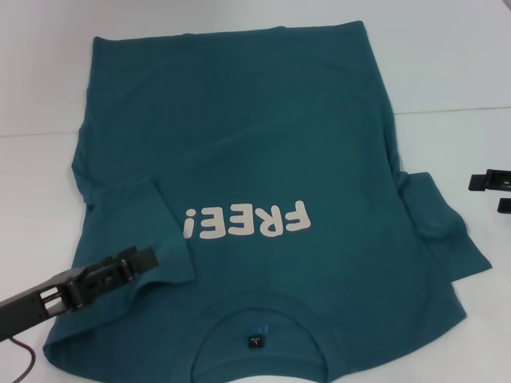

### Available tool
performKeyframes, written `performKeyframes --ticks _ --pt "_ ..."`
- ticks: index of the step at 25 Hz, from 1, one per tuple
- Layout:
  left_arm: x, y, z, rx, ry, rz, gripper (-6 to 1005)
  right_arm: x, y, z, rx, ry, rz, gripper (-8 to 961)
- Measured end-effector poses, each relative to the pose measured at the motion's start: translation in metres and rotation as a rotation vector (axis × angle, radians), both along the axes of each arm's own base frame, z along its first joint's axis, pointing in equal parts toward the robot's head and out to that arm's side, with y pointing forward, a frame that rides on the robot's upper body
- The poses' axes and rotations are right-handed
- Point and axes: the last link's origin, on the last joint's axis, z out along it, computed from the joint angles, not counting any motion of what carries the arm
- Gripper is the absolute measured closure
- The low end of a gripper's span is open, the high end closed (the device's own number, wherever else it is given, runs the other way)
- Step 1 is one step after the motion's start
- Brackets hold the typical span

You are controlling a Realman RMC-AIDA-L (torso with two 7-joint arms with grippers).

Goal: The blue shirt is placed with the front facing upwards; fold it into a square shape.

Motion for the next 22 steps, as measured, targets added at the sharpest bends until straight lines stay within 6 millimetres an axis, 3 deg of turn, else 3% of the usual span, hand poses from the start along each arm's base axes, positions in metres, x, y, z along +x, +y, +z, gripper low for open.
performKeyframes --ticks 11,22 --pt "-0.001 0.0 0.0 0.001 0.001 0.004 175 -0.014 0.013 -0.02 -0.083 -0.088 0.115 21" --pt "-0.001 0.0 -0.002 -0.001 -0.002 0.01 175 -0.008 0.01 -0.019 -0.117 -0.188 0.181 26"
